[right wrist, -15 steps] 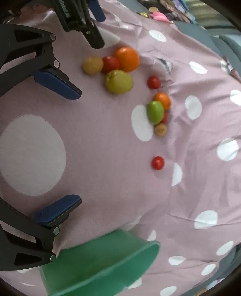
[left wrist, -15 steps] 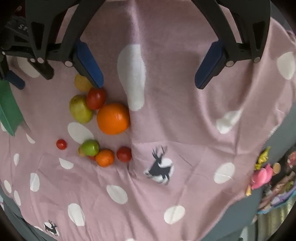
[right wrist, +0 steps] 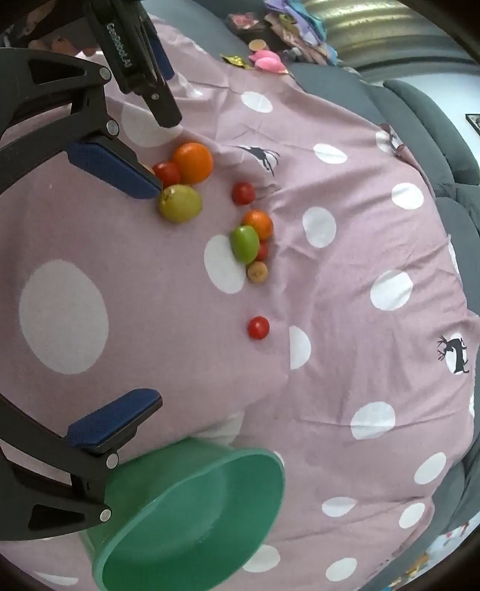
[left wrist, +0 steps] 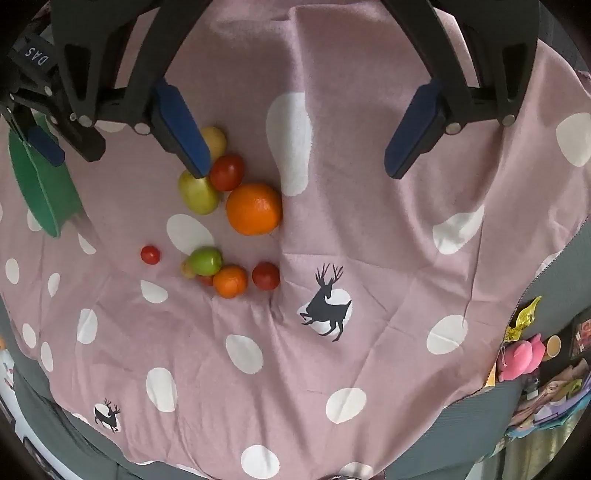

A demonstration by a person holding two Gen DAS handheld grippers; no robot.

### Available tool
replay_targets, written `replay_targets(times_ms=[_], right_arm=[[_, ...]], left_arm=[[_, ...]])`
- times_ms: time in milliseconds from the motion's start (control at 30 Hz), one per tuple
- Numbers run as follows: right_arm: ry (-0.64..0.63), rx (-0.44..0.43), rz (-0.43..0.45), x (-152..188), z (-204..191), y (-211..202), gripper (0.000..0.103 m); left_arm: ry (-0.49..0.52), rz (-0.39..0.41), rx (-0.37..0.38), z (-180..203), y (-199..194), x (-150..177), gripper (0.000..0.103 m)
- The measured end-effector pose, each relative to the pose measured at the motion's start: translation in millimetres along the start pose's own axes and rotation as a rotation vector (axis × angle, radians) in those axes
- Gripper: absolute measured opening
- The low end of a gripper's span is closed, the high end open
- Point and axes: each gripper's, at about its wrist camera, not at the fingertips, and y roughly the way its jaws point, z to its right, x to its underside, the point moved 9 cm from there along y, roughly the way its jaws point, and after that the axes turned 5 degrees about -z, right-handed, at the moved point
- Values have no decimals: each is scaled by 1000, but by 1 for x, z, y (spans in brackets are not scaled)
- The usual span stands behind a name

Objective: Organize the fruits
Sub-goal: 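Move both tools toward the fruit cluster, left tool over the green mango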

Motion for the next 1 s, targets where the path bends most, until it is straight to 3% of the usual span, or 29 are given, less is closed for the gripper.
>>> replay_targets(times_ms=[167,300,467,633,700,767,833,1000], right_arm=[[42,32,-2,-24,3,-22,103],[69,95,-31,-57,10,-39,103],[111,73,-28,-86,18,-39,103],[184,83,-54,-72,40,-14,103],[232,51,-87,-60,47,-2,102],[267,29,-105,-55,50,2,100],[270,34,-97,-53,51,1,100],[252,13,-67,-53,46,-5,99]], left_arm=[[-12,-8,27,10,-14,-22,93],[20,6,-24,20,-25,-49,93],[59,-24,13,38,-12,-72,93],[83,-47,29,52,14,-57,77],[90,-78,47,58,26,-47,65],[102,-78,65,68,29,-43,60],[133,-47,121,83,29,-42,59],[142,-121,107,92,51,-31,59]])
